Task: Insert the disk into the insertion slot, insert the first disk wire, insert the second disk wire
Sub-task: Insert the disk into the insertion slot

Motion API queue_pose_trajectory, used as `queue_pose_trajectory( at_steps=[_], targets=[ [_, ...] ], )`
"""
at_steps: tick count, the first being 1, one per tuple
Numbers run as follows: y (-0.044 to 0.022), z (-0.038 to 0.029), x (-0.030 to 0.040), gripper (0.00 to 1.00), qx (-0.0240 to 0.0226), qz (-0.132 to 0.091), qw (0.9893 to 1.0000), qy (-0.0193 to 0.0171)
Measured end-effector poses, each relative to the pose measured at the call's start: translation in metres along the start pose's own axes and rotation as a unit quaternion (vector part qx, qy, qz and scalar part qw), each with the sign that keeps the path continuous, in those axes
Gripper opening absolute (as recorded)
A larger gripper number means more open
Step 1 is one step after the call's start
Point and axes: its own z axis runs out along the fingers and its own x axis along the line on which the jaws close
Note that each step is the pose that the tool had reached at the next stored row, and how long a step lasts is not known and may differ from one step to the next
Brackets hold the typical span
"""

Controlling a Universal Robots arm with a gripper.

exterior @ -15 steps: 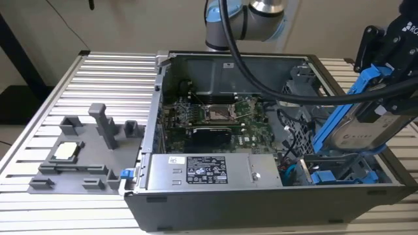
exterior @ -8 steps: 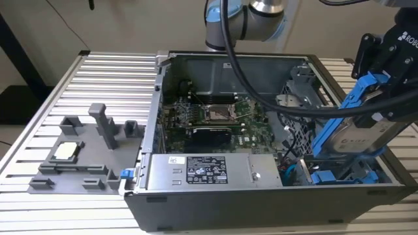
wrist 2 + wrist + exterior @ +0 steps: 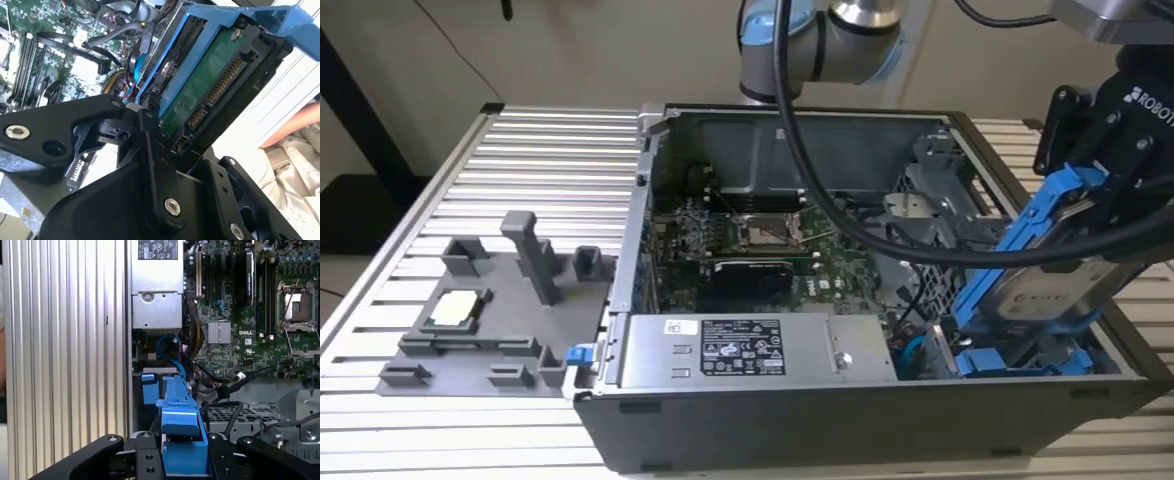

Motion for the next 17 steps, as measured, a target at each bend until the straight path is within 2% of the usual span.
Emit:
queue_pose_trajectory(
  at_steps=[9,17],
  targets=[
    [-0.0007,0.0098,0.0012,0.33,0.0000,0.000,1.0000,0.0000],
    [-0.0009,0.0156,0.0012,0.33,0.0000,0.000,1.0000,0.0000]
  ],
)
